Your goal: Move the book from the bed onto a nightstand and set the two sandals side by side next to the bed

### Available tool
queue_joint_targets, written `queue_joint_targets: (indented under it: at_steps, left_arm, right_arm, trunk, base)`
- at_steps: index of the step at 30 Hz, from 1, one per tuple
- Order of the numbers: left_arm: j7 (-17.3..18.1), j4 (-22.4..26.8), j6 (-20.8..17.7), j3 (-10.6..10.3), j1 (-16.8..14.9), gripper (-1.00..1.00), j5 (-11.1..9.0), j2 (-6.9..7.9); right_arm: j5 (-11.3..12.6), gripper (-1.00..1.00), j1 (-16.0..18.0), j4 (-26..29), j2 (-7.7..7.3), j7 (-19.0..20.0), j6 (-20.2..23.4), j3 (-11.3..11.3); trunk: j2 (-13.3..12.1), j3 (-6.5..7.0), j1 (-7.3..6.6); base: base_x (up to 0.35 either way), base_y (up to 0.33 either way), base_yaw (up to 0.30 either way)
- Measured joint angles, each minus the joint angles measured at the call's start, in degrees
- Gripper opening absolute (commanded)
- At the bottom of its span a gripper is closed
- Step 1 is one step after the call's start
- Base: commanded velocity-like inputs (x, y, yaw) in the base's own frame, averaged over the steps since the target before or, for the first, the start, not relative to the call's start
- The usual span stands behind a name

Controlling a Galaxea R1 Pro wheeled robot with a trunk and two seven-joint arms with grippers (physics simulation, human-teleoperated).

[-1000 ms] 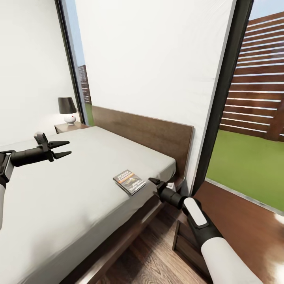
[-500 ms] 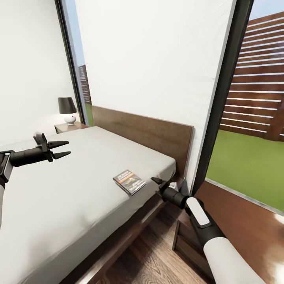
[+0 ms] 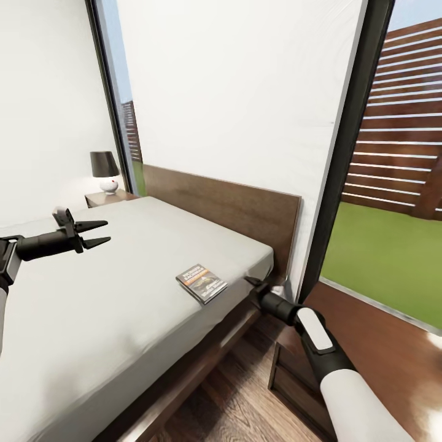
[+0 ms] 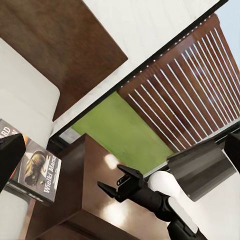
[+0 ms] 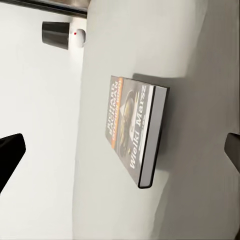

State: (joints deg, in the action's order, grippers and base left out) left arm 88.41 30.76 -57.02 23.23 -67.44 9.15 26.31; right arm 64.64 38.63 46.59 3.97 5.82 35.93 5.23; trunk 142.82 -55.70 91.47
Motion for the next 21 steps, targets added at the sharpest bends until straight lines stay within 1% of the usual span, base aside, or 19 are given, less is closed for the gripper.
queue_joint_targets:
  at_steps: [8,21]
  left_arm:
    - [0.0,-0.1,0.0,0.0,0.0,1.0,0.0,0.0]
    - [0.0,-0.1,0.1,0.0,0.0,1.0,0.0,0.0]
  right_arm:
    - [-0.1,1.0,0.0,-0.1,0.07,-0.6,0.0,1.1]
    - [-0.2,1.0,0.0,-0.6,0.11,-0.8,0.0,1.5]
  trunk:
    - [0.0,0.0,0.0]
    - [0.0,0.0,0.0]
  base:
    - [0.0,0.0,0.0]
    - [0.0,0.0,0.0]
